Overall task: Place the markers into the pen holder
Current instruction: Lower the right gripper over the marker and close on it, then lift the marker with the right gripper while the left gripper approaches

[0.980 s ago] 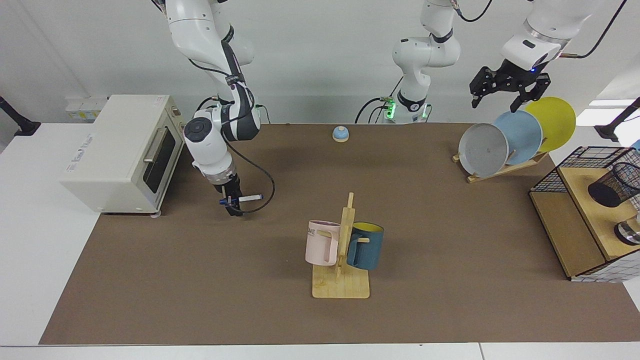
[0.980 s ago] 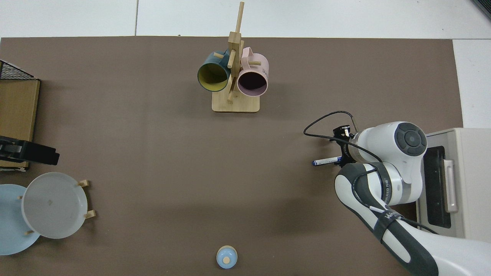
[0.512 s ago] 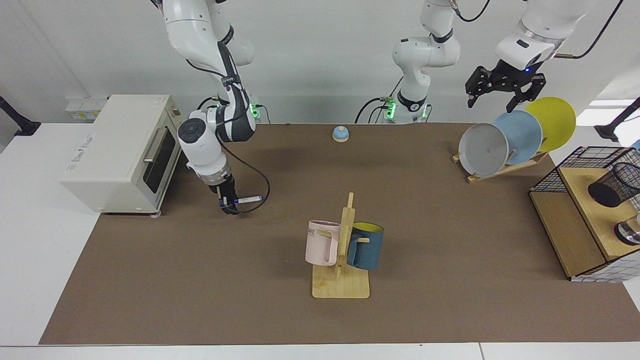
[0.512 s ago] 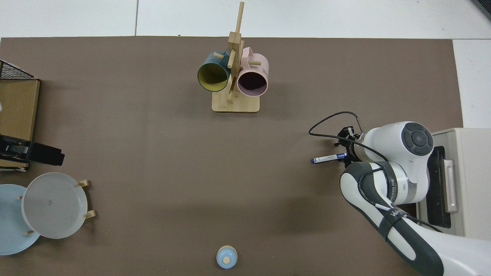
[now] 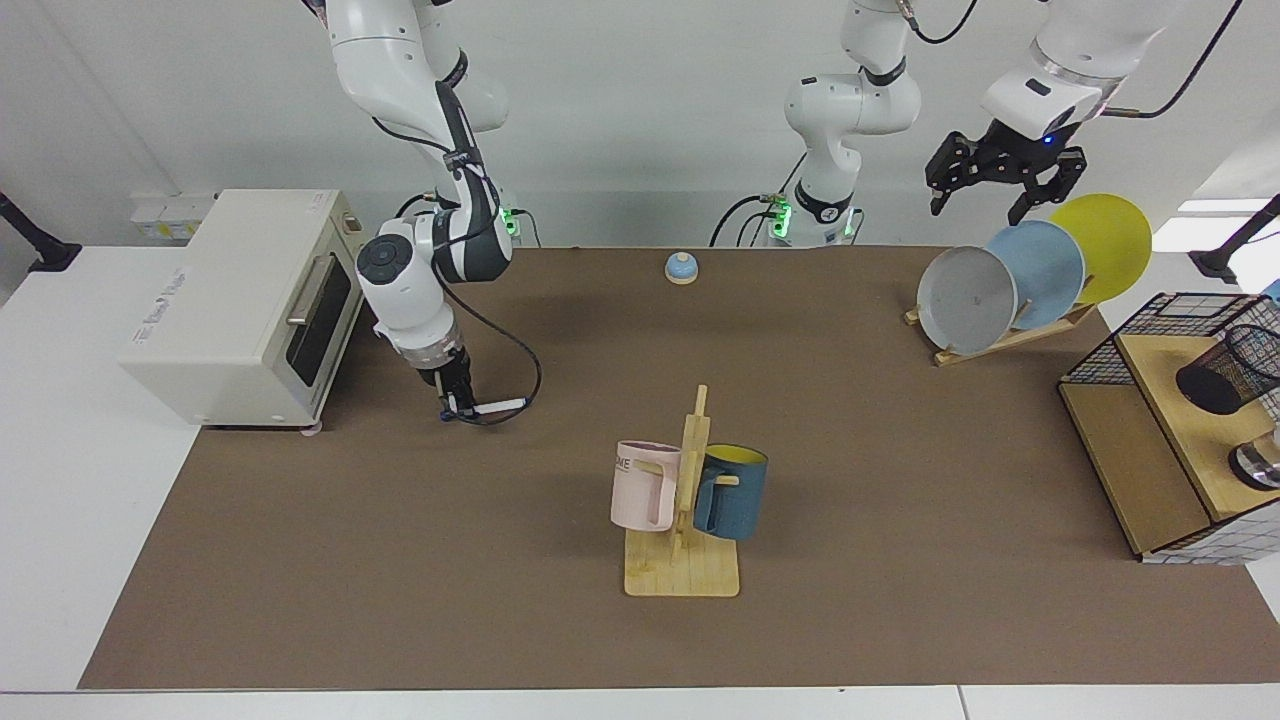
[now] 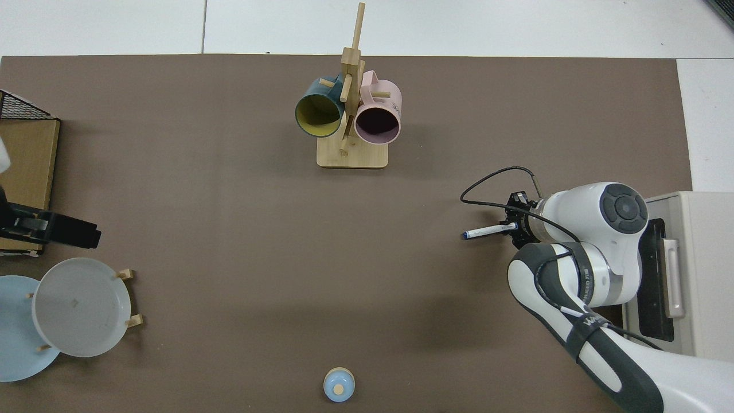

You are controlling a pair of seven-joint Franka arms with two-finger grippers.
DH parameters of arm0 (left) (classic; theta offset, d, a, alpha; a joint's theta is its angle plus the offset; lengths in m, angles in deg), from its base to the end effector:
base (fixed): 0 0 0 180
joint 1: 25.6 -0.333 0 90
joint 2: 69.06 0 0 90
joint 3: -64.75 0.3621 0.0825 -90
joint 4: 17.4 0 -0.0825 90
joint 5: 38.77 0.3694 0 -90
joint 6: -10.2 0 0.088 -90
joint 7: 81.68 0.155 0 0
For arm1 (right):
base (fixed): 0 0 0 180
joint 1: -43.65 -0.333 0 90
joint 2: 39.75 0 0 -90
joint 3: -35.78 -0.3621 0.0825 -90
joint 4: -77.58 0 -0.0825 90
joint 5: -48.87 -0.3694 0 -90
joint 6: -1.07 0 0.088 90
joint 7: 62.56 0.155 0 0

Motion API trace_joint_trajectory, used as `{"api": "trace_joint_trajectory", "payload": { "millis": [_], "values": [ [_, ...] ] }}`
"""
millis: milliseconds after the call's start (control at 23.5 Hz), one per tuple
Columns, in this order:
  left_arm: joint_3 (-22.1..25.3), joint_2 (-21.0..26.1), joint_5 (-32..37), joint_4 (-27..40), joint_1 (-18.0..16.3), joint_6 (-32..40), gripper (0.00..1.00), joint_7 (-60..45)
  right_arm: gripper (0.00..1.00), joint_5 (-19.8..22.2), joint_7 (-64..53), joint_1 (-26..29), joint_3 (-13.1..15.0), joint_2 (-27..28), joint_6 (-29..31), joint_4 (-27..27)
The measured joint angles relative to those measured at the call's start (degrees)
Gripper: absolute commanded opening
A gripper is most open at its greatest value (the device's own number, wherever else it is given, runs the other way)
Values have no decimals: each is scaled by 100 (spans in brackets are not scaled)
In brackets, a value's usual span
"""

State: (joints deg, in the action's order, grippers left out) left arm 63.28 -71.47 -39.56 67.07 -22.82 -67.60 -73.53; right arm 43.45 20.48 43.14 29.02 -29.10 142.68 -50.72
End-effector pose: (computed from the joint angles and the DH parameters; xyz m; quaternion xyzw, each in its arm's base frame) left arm 0.4963 -0.0396 0.6699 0.9933 -0.1091 -0.0369 0.0075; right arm 0.5434 0.0715 0.2993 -0.7647 0.6426 0.0126 0.0456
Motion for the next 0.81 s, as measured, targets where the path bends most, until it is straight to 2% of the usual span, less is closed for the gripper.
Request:
{"api": "trace_joint_trajectory", "payload": {
  "millis": [213,298,682,810],
  "values": [
    [2,0,0,0,0,0,100,0,0,0,0,-8,-20,-94,-18,59],
    [2,0,0,0,0,0,100,0,0,0,1,-10,-25,-149,-228,188],
    [1,0,0,0,0,2,100,0,0,0,1,-12,-57,-736,-2371,1429],
    [1,0,0,0,0,2,100,0,0,0,1,-46,-98,-1011,-2842,1712]
  ]
}}
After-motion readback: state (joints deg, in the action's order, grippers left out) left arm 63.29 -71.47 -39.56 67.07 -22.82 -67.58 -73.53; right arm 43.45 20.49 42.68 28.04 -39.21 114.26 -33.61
